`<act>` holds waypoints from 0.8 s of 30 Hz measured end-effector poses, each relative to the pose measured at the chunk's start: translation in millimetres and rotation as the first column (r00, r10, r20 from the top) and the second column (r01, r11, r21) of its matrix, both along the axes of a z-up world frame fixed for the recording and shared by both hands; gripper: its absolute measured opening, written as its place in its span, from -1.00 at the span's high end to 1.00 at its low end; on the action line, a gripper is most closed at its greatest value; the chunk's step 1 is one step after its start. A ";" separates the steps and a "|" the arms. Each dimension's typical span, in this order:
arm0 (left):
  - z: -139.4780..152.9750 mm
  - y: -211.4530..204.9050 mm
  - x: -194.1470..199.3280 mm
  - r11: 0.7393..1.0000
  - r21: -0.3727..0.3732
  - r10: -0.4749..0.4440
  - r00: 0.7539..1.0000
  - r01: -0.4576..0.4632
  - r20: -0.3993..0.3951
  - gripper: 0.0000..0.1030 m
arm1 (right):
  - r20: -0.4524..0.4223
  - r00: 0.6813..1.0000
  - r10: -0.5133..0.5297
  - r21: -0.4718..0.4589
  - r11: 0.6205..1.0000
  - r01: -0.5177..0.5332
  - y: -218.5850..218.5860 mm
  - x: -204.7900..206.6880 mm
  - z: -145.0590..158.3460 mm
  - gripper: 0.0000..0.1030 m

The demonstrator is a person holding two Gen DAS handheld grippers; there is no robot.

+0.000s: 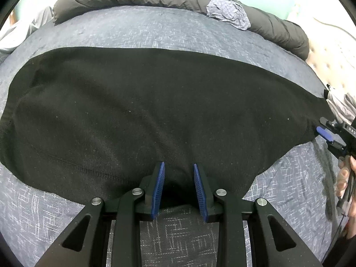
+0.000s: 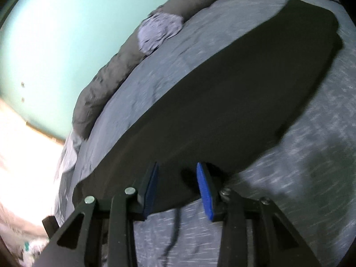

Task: Fold clothes
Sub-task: 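Smooth the sweatshirt strip along its length with both open grippers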

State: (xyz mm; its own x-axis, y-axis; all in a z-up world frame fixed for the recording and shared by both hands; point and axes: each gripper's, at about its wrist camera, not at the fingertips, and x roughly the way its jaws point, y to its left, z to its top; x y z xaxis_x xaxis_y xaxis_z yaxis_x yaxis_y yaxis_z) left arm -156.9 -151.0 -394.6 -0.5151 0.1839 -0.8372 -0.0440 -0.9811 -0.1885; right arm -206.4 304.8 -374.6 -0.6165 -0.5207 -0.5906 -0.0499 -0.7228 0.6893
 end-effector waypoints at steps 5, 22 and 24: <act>-0.2 1.8 -3.0 1.000 -0.002 0.002 1.000 -0.002 0.001 0.43 | 0.058 0.997 -0.050 0.008 0.999 0.050 15.5 1.1 -7.9 0.17; -2.6 0.6 -3.1 1.000 0.007 0.002 1.000 -0.002 0.003 0.43 | -0.037 0.997 -0.073 -0.180 0.982 0.065 34.3 -5.4 -13.4 0.92; -2.5 -0.7 -2.9 1.000 0.017 0.005 1.000 -0.005 0.003 0.43 | -0.076 0.993 -0.085 -0.174 0.982 0.071 37.7 -7.0 -4.8 0.93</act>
